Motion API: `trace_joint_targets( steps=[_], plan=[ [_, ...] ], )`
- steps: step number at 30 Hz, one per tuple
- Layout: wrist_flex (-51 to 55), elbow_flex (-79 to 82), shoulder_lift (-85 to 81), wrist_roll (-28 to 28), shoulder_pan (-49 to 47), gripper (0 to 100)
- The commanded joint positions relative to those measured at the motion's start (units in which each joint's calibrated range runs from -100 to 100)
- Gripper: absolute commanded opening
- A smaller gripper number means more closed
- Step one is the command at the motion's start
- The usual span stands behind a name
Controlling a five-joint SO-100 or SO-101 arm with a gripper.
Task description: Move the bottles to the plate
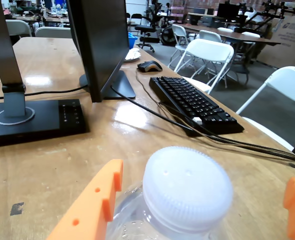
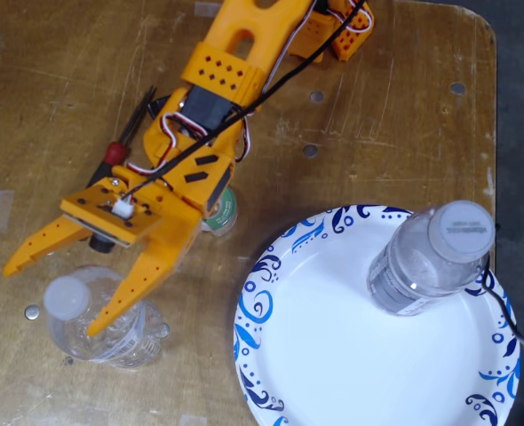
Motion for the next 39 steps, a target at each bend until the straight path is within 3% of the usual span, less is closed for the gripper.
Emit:
trace_joint_targets(
  steps=[1,25,39],
  plan=[
    [-0.8,-3.2,-0.2,0.1,0.0,33],
    [-0.7,-1.0,-0.3,-2.6,3.3,9],
    [0.3,-6.4,-2.9,-2.4,1.2,8]
  ],
)
